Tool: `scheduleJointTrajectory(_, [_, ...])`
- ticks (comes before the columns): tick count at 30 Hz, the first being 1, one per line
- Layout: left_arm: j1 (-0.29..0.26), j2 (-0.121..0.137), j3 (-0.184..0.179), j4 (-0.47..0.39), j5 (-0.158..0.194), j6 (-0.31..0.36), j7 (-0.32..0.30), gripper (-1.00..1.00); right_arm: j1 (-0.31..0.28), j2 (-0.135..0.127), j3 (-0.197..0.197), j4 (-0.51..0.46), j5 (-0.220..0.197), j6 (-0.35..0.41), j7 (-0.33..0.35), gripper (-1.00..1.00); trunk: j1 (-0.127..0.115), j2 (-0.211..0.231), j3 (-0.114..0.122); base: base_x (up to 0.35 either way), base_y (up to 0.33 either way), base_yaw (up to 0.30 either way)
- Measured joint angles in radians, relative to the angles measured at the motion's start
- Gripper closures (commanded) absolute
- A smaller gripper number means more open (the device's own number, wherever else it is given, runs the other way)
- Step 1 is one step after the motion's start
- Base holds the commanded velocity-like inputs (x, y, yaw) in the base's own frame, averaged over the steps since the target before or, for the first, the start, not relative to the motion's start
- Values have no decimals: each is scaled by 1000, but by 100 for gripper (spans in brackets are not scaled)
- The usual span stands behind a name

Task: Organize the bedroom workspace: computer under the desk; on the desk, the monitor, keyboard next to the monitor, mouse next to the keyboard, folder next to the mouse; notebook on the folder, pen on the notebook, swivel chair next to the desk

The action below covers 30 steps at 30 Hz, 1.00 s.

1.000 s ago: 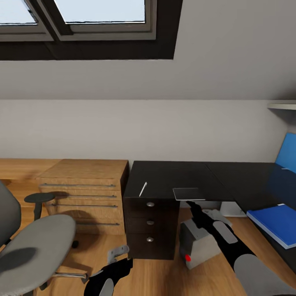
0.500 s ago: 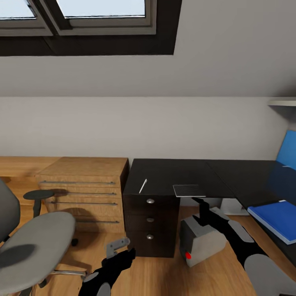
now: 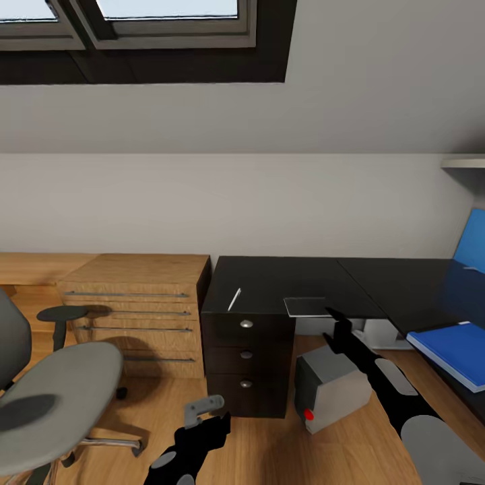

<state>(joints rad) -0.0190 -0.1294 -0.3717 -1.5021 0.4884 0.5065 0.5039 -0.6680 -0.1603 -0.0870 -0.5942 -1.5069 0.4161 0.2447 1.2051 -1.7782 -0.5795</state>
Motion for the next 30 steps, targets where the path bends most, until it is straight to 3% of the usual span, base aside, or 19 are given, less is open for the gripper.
scheduleJointTrajectory(3, [1,0,-12,-1,0,-7,0,-100,0,0,1,0,6,-37,6,-100,12,-21,-9,0,0,0])
scheduleJointTrajectory(10, [1,5,-21,-2,0,-12,0,-100,0,5,0,11,67,-193,0,-100,38,-70,-31,0,0,0])
scheduleJointTrajectory(30, [6,5,-21,1,0,-12,1,-100,0,18,-3,11,58,-190,-34,-100,115,-210,-94,0,0,0])
